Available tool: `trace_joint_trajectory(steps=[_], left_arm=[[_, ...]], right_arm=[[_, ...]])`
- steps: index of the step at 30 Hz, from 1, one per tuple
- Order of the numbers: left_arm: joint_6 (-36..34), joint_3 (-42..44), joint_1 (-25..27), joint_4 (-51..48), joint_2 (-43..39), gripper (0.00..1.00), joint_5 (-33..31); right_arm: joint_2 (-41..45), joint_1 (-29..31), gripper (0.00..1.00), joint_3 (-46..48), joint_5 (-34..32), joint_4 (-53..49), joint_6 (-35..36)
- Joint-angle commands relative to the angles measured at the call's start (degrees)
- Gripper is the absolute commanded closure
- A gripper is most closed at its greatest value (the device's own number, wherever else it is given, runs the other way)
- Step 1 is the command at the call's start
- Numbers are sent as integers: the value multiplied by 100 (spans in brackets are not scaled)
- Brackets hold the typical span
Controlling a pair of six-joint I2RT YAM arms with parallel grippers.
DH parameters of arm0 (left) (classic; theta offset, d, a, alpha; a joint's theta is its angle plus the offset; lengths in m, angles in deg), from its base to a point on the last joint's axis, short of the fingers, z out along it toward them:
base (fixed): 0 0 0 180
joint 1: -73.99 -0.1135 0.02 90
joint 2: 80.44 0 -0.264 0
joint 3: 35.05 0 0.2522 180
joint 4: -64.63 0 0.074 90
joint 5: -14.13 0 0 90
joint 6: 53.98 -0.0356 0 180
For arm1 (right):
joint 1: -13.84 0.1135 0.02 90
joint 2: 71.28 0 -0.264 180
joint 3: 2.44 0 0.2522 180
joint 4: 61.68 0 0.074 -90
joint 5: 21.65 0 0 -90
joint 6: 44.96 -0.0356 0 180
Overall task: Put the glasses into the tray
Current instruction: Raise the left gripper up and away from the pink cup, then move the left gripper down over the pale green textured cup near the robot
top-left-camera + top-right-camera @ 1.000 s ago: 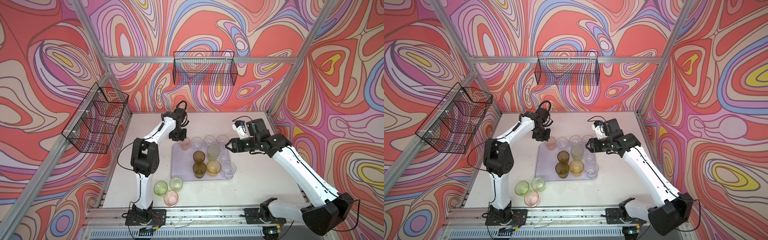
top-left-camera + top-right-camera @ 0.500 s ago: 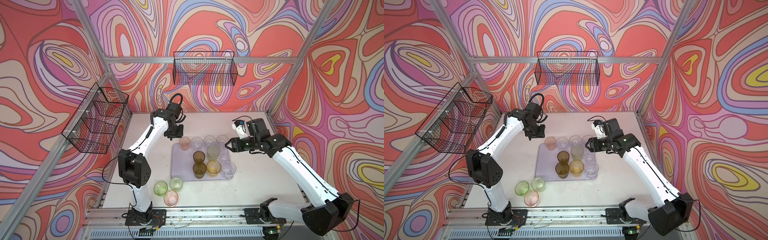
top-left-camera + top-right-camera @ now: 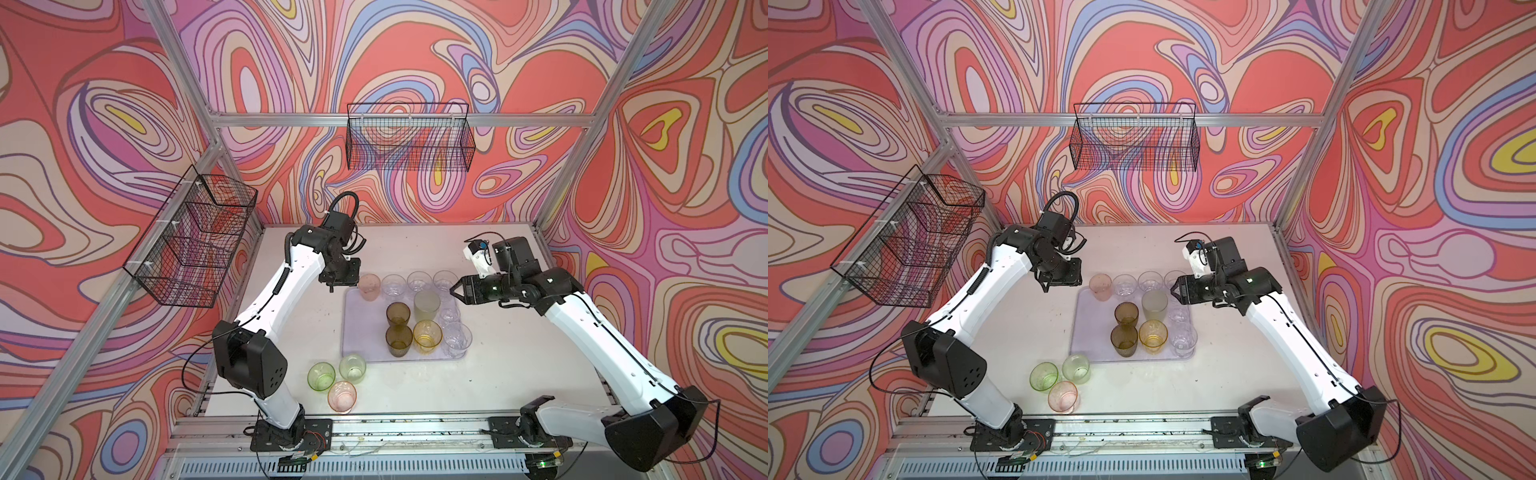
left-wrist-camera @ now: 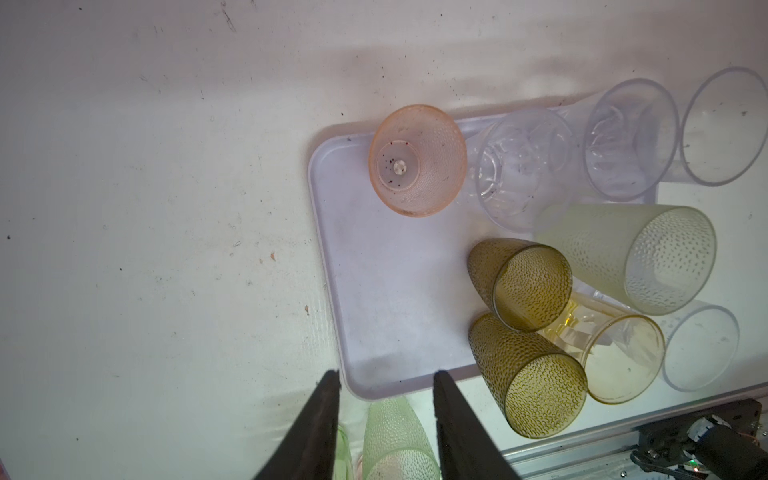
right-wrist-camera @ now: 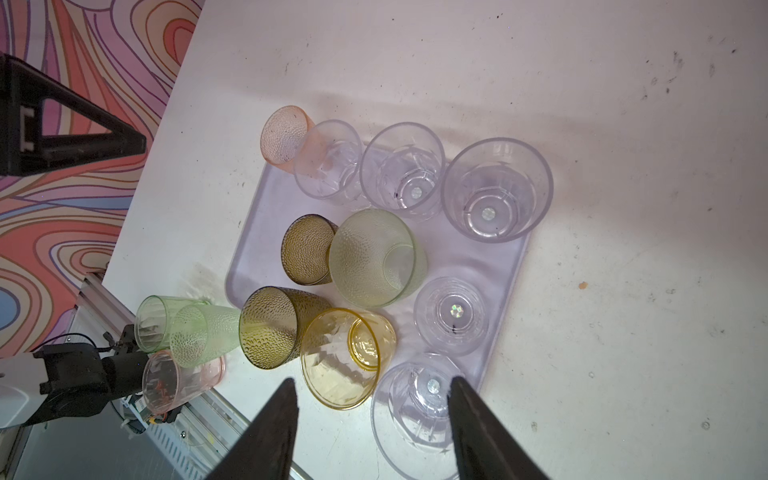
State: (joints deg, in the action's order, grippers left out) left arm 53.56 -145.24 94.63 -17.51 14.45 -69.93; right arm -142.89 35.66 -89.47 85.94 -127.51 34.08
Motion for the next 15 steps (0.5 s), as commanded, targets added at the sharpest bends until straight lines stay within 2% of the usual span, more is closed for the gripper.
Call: trace_joint_trajectory(steps=[1,15], left_arm=[[-143,258,35,-434,-274,59,-83],[9,1450,227,-712,-1106,59,-121]], right_arm=[[139,-19,40,34,-45,74,65],[191,-16,41,96,-9,107,50]])
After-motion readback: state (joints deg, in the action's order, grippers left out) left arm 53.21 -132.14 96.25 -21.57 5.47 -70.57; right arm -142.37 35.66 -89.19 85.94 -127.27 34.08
